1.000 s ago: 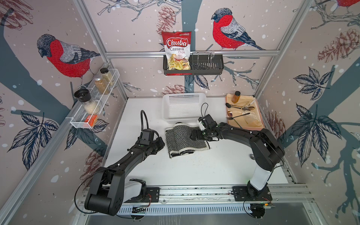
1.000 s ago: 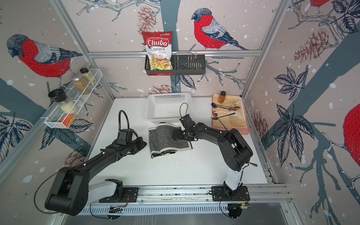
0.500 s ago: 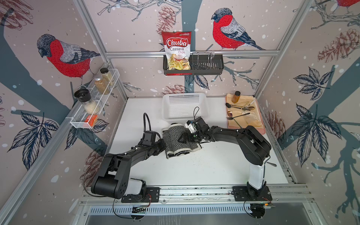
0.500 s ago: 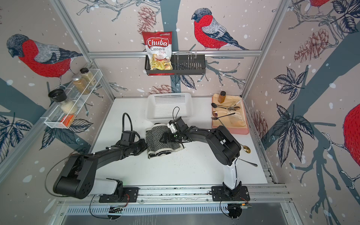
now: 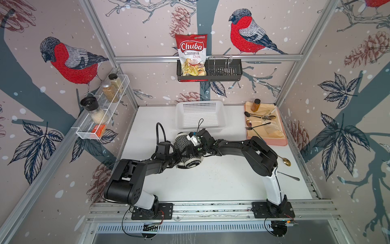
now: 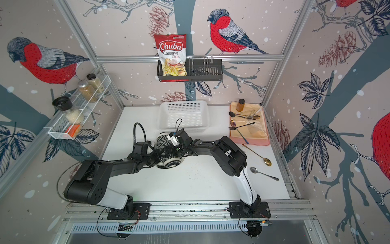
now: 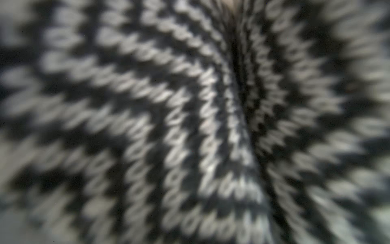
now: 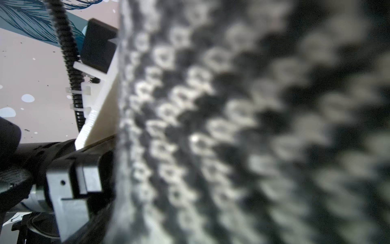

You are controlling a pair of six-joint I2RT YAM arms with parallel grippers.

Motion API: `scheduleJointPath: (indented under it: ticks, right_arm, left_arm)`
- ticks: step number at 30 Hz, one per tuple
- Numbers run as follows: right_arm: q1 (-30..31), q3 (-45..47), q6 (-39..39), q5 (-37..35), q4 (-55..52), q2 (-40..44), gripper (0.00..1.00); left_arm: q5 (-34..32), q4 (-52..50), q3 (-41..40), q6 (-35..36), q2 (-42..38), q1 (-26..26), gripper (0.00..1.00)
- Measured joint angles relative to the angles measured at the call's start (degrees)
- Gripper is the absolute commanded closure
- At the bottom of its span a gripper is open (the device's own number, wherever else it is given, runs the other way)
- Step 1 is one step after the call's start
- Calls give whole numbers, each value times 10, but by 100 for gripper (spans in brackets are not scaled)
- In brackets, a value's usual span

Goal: Roll up the scarf and place it into the basket
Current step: Pick up the scarf at the center of the board.

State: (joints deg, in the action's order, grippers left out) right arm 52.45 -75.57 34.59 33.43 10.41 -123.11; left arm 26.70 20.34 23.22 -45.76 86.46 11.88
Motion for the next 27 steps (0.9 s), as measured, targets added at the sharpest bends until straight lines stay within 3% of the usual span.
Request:
scheduleJointPath:
  ticks: [4, 5, 11, 13, 21, 27]
  right_arm:
    - [0, 20, 5, 6, 57, -8, 0]
    - [0, 27, 9, 8, 73, -10, 7]
    - [-9, 47, 74, 37, 145, -23, 83]
    - [-7, 48, 73, 23, 149, -28, 100]
    - [-12, 46, 57, 27, 85, 3, 100]
    - [-33, -73, -29, -16, -111, 52, 100]
  left_arm:
    - [3, 27, -4, -15, 13, 4, 100]
    - [5, 34, -4, -19, 16, 7, 100]
    - [-14, 61, -4, -34, 23, 25, 100]
    - [-31, 59, -3, -38, 15, 36, 100]
    - [-57, -114, 31, -31, -84, 35, 100]
    - [-39, -219, 136, 23, -187, -35, 100]
